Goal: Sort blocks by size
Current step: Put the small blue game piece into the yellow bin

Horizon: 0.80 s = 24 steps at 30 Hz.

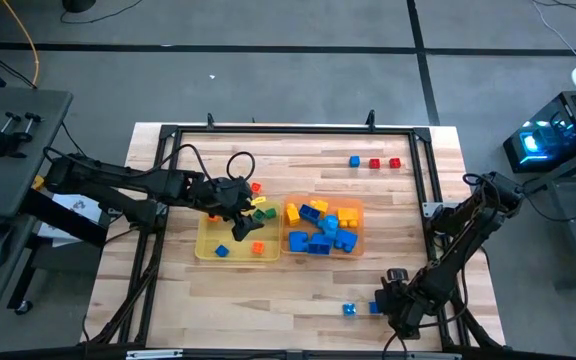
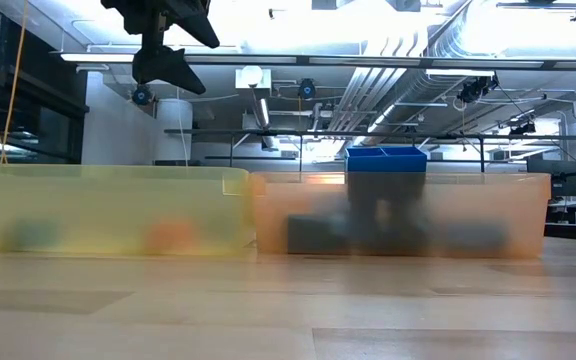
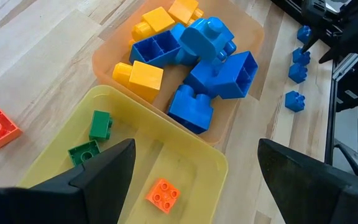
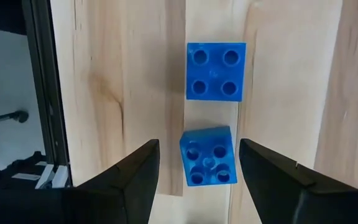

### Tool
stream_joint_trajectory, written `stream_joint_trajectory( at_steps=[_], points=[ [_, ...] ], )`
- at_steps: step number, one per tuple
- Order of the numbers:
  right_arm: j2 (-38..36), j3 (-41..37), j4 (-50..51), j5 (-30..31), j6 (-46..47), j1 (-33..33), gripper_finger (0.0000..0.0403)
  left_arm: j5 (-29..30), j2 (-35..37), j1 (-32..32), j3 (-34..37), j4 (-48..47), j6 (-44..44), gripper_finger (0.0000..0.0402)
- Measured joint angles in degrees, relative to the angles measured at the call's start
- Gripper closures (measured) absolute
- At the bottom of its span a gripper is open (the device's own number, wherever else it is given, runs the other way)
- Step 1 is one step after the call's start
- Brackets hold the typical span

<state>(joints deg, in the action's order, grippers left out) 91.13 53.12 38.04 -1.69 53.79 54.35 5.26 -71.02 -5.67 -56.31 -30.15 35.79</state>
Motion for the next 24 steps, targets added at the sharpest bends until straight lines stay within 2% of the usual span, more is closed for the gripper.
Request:
stream_joint_trajectory(
  at_steps=[6, 15, 18, 21, 24],
  points=[
    [0.00, 0.00, 0.42, -0.46, -1.17, -0.41, 0.0177, 0.00, 0.00, 0.00, 0.00, 0.00, 0.00, 0.0077],
    [0.00, 0.00, 1.90, 0.07, -2.20, -0.74, 0.0084, -0.24, 0.00, 0.01, 0.00, -0.01, 0.15, 0.0077],
    [0.00, 0.00, 0.96, -0.57, 2.17, -0.74, 0.0077, -0.24, 0.00, 0.00, 0.00, 0.00, 0.11, 0.0077],
    [0.00, 0.00, 0.43, 2.86, 2.56, -0.74, 0.0076, -0.22, 0.00, 0.02, 0.00, 0.00, -0.02, 0.0077],
    [0.00, 0.00, -0.22, 3.64, 1.37, -0.74, 0.0076, -0.22, 0.00, 0.00, 0.00, -0.02, -0.39, 0.0077]
  ],
)
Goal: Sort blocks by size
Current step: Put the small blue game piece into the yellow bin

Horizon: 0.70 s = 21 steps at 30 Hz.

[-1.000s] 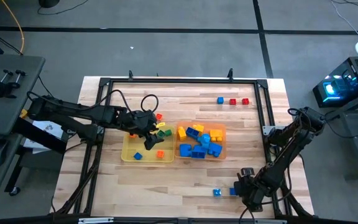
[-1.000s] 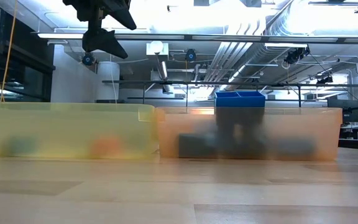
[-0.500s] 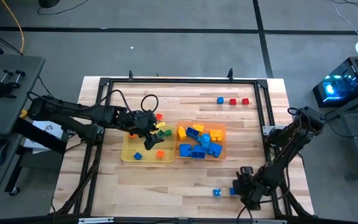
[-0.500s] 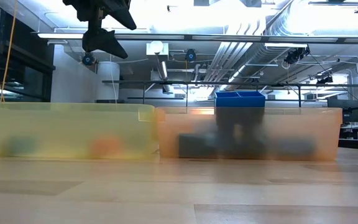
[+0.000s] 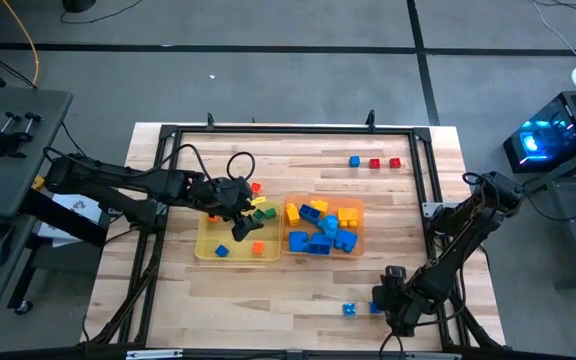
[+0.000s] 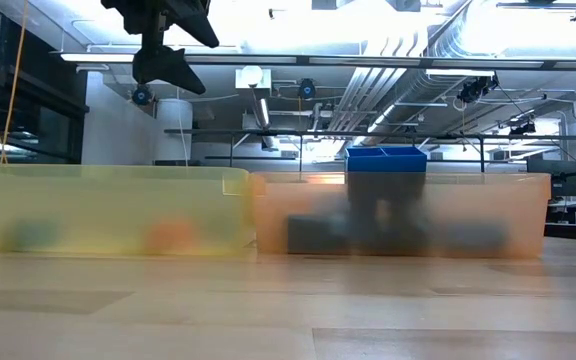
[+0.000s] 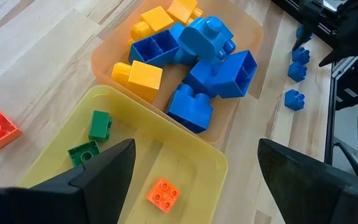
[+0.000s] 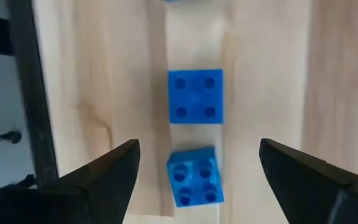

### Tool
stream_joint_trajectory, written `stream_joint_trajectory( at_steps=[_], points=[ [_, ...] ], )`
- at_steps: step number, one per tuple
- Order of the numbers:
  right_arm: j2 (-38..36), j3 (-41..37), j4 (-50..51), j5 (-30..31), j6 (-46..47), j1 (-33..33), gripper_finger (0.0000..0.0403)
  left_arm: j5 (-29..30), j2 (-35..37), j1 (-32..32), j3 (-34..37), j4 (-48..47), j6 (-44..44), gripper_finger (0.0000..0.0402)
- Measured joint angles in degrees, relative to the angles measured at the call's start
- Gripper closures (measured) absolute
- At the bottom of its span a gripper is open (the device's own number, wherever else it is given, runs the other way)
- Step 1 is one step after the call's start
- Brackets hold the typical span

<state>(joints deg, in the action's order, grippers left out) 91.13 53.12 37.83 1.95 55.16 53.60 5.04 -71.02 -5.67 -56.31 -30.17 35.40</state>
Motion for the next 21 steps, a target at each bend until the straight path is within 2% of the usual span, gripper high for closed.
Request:
stream_joint_trajectory(
  at_steps=[5, 11, 21],
  points=[
    [0.08, 0.02, -0.45, 1.23, -5.92, 0.92, 0.0075, 0.02, 0.00, 0.02, 0.00, 0.02, -0.07, 0.0077],
    [2.02, 0.02, 2.83, 0.57, -6.17, 0.81, 0.0075, 0.03, 0.00, 0.02, 0.00, -0.03, -1.02, 0.0077],
    [2.89, -0.17, 1.56, -1.54, -6.17, 1.80, 0.0075, 0.04, 0.00, 0.02, 0.00, -0.39, -1.16, 0.0077]
  ],
)
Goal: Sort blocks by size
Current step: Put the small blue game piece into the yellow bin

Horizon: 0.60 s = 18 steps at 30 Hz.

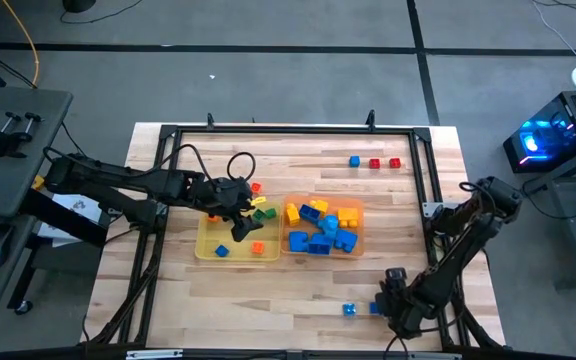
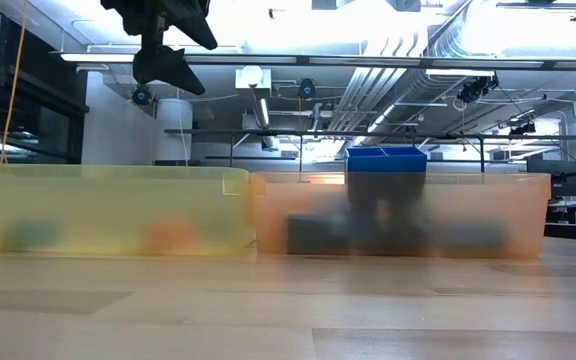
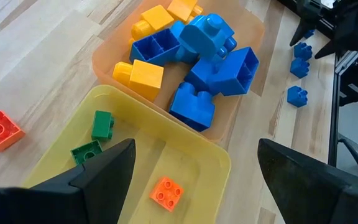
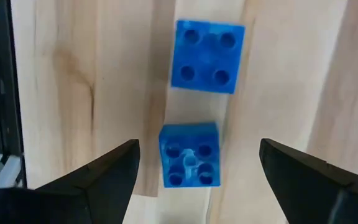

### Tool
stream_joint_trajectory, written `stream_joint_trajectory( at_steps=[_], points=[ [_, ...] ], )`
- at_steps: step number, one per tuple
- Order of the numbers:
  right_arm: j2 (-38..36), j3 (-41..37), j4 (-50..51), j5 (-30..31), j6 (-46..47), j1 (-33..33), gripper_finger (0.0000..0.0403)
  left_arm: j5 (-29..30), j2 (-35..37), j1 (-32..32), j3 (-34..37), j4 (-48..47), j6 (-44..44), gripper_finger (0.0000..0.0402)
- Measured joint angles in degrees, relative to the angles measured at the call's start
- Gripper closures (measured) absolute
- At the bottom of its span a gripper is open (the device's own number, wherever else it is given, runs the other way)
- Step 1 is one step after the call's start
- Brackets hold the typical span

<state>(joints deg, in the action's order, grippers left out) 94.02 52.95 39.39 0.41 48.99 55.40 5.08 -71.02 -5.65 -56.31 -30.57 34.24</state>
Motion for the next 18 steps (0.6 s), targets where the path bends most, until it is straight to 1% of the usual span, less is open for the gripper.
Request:
stream_joint_trajectory(
  at_steps=[6, 12, 15, 18],
  points=[
    [0.00, -2.20, -0.87, -1.33, 2.92, 1.39, 0.0075, 0.00, 0.00, 0.00, 0.00, -0.14, 0.00, 0.0077],
    [0.00, -2.25, -1.32, 0.06, 1.99, 1.22, 0.0080, 0.02, 0.00, -0.01, 0.00, -0.82, 0.02, 0.0077],
    [0.00, -2.25, -1.31, 0.11, 1.97, 1.24, 0.0098, 0.02, 0.00, 0.00, 0.00, -1.49, 0.02, 0.0077],
    [0.00, -2.25, -1.33, 0.11, 1.92, 1.24, 0.0136, 0.02, 0.00, 0.00, 0.00, -1.60, 0.02, 0.0077]
  ],
)
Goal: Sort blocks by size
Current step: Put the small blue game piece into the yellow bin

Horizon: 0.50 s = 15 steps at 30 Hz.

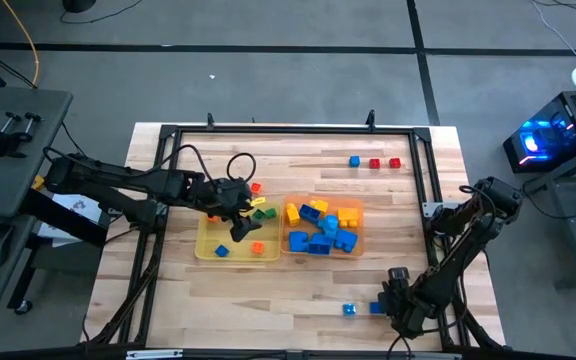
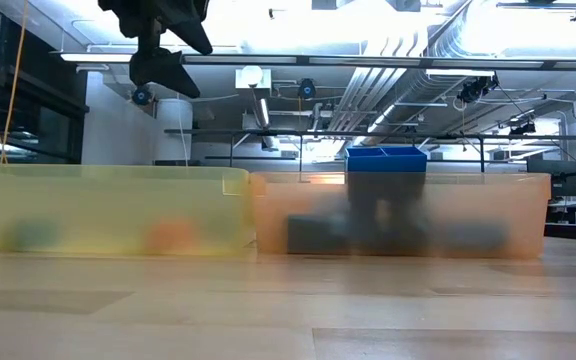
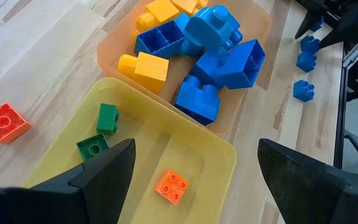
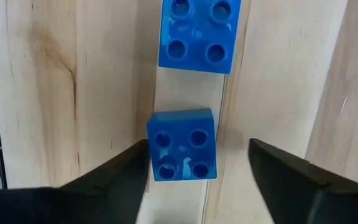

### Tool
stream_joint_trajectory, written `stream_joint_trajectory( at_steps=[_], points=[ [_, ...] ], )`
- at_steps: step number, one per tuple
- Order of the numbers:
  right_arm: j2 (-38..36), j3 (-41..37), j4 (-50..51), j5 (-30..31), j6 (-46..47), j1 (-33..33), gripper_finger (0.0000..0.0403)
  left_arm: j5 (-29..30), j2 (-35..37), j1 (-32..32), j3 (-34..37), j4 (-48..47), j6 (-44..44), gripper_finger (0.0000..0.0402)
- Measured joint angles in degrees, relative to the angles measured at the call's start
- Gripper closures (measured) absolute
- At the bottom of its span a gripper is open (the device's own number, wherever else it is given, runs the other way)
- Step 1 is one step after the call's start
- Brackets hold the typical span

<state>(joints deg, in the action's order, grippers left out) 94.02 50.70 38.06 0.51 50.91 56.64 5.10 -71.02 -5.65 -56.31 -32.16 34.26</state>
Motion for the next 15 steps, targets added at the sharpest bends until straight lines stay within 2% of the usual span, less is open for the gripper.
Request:
stream_joint_trajectory(
  at_steps=[7, 11, 15],
  points=[
    [0.00, 0.02, -0.04, -0.56, -0.78, -0.02, 0.0271, 0.02, 0.00, 0.00, 0.00, 0.02, 0.00, 0.0077],
    [-0.02, 0.34, 0.42, -0.94, 0.21, -0.55, 0.0271, -0.13, 0.01, 0.00, 0.00, 0.03, -0.42, 0.0077],
    [-1.06, 4.21, 7.57, -0.92, -0.23, -1.58, 0.0271, -3.84, 1.64, 0.41, -0.48, 0.00, -2.91, 0.0077]
  ],
)
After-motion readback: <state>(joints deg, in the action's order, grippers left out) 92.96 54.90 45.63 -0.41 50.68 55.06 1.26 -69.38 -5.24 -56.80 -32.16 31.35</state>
